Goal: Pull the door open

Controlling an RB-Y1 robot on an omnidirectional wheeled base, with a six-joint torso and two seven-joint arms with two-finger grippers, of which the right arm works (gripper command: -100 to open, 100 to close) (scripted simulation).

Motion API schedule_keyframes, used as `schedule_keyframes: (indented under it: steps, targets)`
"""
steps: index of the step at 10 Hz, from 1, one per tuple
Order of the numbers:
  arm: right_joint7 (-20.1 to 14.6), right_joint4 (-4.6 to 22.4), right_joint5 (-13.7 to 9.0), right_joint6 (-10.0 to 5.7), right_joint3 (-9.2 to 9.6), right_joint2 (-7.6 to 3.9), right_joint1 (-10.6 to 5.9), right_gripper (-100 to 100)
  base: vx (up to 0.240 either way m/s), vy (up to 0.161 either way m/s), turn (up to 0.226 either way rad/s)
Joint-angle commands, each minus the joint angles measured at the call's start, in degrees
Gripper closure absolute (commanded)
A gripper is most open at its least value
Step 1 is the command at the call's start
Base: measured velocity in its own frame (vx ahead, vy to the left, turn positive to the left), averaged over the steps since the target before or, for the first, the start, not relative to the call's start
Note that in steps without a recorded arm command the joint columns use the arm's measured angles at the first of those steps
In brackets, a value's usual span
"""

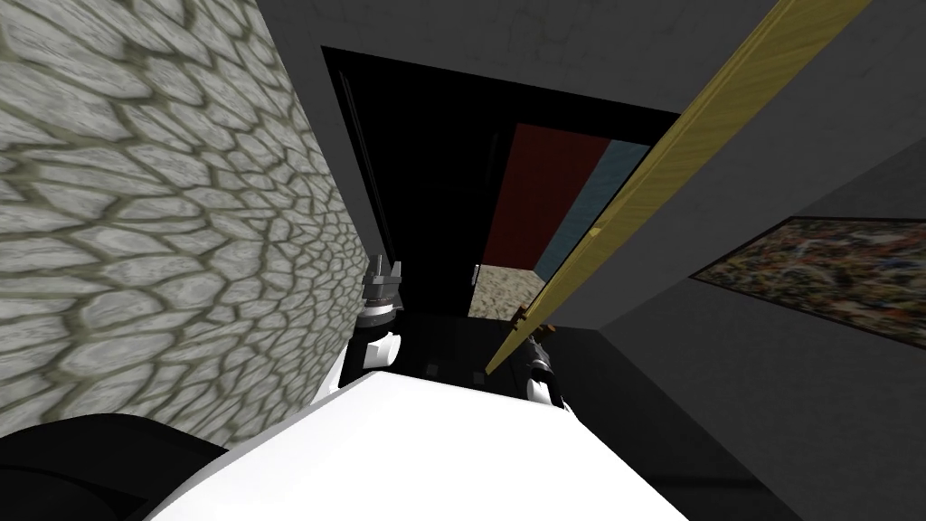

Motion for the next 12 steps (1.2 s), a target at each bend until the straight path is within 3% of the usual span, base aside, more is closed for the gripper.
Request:
schedule_keyframes:
  steps: [1, 12]
  targets:
    - [-2.64, 0.16, -0.28, 0.16, 0.35, 0.02, -1.40, 100, -0.027, -0.020, 0.064]
    - [-5.48, -0.21, -0.47, -0.09, 0.43, 0.10, -1.15, 100, -0.014, -0.017, 0.029]
